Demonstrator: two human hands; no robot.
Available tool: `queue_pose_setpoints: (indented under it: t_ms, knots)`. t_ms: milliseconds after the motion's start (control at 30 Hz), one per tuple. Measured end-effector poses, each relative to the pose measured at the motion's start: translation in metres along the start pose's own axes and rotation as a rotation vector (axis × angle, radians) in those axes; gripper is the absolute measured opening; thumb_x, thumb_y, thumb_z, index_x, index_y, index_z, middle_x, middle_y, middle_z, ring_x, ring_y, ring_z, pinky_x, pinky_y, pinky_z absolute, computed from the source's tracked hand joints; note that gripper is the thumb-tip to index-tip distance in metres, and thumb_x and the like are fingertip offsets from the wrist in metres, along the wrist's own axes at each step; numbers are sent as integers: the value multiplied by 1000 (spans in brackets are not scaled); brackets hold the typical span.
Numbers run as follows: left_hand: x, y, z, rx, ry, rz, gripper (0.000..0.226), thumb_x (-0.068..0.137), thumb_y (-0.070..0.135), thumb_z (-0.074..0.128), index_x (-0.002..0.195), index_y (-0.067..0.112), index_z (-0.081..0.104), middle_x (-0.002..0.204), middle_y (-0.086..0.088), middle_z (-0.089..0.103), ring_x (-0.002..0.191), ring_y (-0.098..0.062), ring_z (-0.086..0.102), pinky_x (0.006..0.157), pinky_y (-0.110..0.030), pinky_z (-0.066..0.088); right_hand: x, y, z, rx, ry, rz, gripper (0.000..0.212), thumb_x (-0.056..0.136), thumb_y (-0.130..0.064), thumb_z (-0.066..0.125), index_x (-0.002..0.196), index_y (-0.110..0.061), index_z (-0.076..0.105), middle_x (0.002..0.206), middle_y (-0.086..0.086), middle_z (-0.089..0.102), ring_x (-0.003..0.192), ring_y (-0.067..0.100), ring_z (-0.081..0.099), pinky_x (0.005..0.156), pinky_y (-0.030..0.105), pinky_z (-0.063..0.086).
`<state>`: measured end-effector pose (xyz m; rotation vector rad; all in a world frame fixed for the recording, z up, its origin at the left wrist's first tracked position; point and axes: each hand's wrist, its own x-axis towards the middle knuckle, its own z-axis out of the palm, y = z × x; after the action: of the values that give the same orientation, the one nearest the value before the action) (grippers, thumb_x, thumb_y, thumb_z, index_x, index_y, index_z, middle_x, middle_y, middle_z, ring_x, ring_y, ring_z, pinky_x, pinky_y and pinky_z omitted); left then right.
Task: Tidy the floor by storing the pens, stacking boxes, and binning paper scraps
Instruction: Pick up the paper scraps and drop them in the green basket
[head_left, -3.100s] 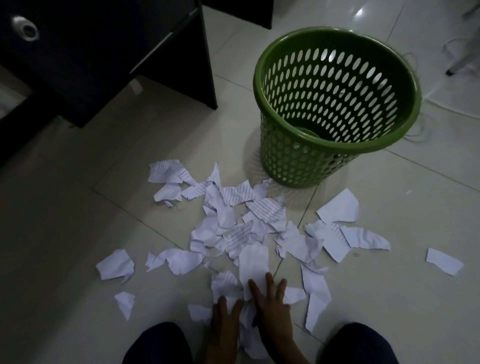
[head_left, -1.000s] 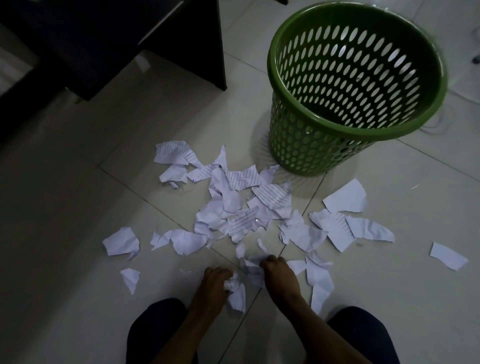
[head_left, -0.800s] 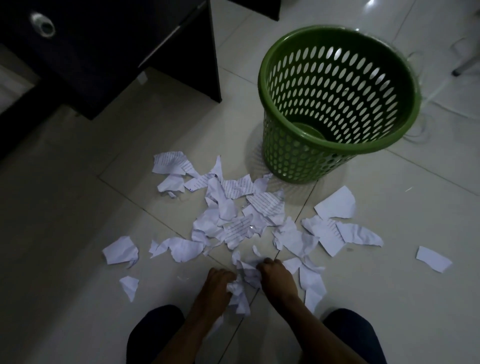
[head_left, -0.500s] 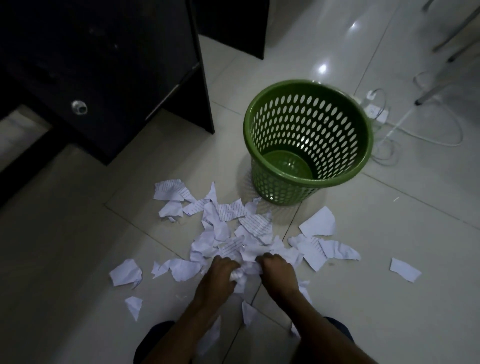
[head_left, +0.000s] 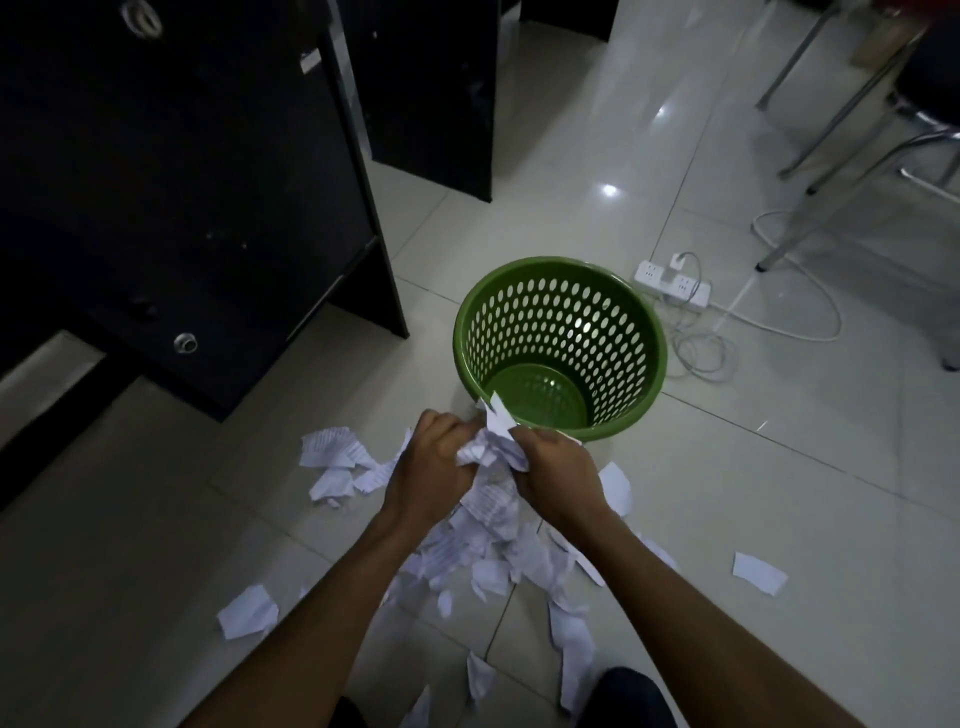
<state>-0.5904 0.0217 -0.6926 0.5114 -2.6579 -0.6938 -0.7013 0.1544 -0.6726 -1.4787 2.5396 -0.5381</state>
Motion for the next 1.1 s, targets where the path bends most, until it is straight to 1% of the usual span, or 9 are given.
queue_pose_setpoints:
  t_ms: [167,367,533,733,800,867,933,1000,1100]
  knots:
    - [33,15,-15,-13,74,44,18,77,2,68,95,1,72,85,-11,70,81,-30,60,67,-38,50,24,12,-27,-50,97,-50,16,81,-16,65,95,-9,63,87,14,68,79,33,62,58,36,47]
    - [90,25,-2,-54,42,-7,29,81,5,68,110,4,68,102,-10,67,98,-25,52,77,-25,40,57,45,-41,-118,150,6,10,82,-17,67,88,-11,63,77,8,68,64,25,60,53,23,34]
    - [112,18,23,-45,-78,-70,40,83,6,66,122,9,63,108,-7,64,104,-22,48,82,-31,46,70,77,-34,-114,76,83,11,86,-22,62,95,-16,60,85,5,68,72,23,61,57,25,37]
    - [127,8,47,-26,-105,-112,44,84,10,67,127,12,59,112,-6,64,102,-20,46,80,-31,46,85,101,-19,-59,51,101,18,91,-31,55,101,-17,59,93,5,67,83,25,62,60,30,44]
    - [130,4,52,-33,-124,-122,48,84,14,68,131,13,56,117,-6,64,105,-19,46,85,-33,47,89,107,-13,-13,1,132,22,92,-35,55,106,-19,57,104,5,65,95,25,60,67,33,48]
    - [132,1,56,-20,-210,-162,64,85,29,68,142,16,41,138,-3,52,125,-20,38,103,-45,40,92,113,-8,23,-116,196,40,89,-43,58,122,-22,51,133,4,53,122,25,48,83,43,48]
    - [132,-2,61,46,-335,-214,84,84,44,64,150,20,20,156,3,24,143,-21,15,117,-57,14,93,120,-3,7,-249,221,69,84,-52,61,142,-26,35,158,-3,21,144,22,19,100,55,39]
    - [130,-5,65,134,-397,-230,97,82,50,64,152,23,2,161,5,2,148,-20,-2,116,-57,-5,95,125,0,-19,-299,222,87,80,-57,63,149,-28,19,161,-9,-2,148,22,0,106,63,29]
    - [128,-9,69,142,-412,-225,102,82,48,65,152,23,-5,161,4,-6,148,-19,-7,115,-54,-8,96,130,4,-47,-324,226,91,80,-57,63,151,-29,13,160,-11,-12,148,23,-4,108,66,23]
